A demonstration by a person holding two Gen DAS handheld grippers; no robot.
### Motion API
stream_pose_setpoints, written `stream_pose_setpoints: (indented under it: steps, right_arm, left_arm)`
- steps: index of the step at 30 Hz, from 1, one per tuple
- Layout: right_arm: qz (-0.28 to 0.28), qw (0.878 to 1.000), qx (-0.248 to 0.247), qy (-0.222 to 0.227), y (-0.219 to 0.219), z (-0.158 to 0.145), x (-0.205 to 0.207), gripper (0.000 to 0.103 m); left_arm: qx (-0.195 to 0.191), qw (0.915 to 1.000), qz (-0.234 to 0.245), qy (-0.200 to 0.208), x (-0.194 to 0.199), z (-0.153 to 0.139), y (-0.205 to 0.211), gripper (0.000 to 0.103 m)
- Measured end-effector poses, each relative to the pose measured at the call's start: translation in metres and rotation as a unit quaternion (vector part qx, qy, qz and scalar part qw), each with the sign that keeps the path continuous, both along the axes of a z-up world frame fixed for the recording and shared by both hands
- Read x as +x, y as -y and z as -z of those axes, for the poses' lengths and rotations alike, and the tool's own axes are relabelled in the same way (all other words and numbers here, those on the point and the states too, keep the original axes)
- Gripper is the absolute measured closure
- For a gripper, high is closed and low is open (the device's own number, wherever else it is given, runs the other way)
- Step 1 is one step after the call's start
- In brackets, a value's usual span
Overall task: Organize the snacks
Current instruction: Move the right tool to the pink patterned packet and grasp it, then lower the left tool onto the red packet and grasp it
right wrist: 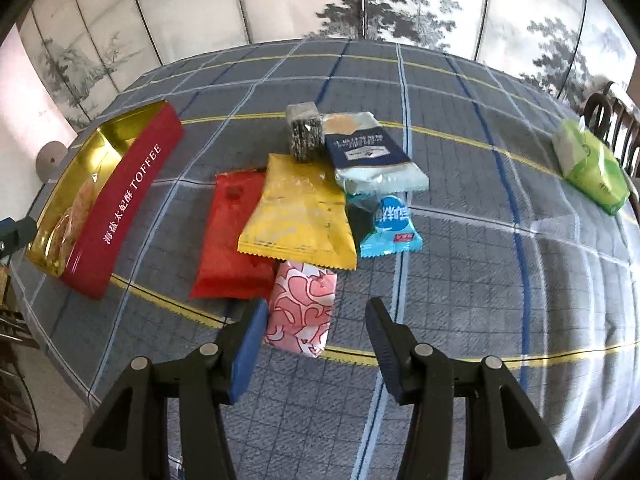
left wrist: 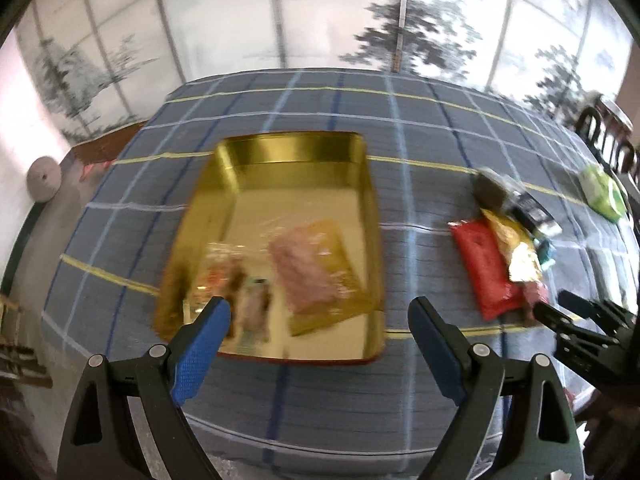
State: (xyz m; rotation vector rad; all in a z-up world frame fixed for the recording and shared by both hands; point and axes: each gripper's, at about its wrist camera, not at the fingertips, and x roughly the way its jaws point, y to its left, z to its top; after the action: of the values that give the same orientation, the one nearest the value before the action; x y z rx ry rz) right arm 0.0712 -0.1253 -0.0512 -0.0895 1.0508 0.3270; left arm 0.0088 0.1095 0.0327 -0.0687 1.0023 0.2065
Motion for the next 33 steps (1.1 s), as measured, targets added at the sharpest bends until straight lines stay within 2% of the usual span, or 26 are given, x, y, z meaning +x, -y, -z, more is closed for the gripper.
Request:
stream_pose_setpoints:
  steps: [8, 11, 14, 18, 20, 24, 33]
  right_arm:
    - [0.0, 1.0, 0.004, -0.005, -0.006, 0.014, 0.007, 0.051]
    - [0.0, 1.0, 0.01, -0.004, -0.005, 0.017, 0.007, 0.056]
    - [-0.006, 1.0, 0.001, 0.004, -0.005, 0.016, 0.007, 0.067]
    - [-0.011, 1.0, -0.018, 0.019, -0.005, 0.016, 0.005, 0.07]
    - [-0.015, 0.999, -0.037, 0.034, -0.008, 0.017, 0.003, 0.071]
    - [-0.006, 0.998, -0.034, 0.044, -0.001, 0.016, 0.001, 0.072]
    - [0.013, 0.995, -0.056, 0.077, 0.026, 0.017, 0.001, 0.072]
  left_arm:
    - [-0.001, 0.9995, 0.03, -0.01, 0.013, 0.006, 0.038, 0.014]
    - [0.002, 0.9991, 0.04, -0.012, 0.019, 0.009, 0.051, 0.014]
    - [0.005, 0.9987, 0.047, -0.021, 0.026, 0.016, 0.064, 0.014]
    - [-0.005, 0.9981, 0.056, -0.025, 0.032, 0.021, 0.074, 0.014]
    - [-0.006, 0.998, 0.059, -0.023, 0.034, 0.021, 0.079, 0.014]
    - [-0.002, 0.9979, 0.06, -0.027, 0.04, 0.025, 0.087, 0.014]
    - [-0.027, 0.9967, 0.066, -0.039, 0.054, 0.04, 0.11, 0.014]
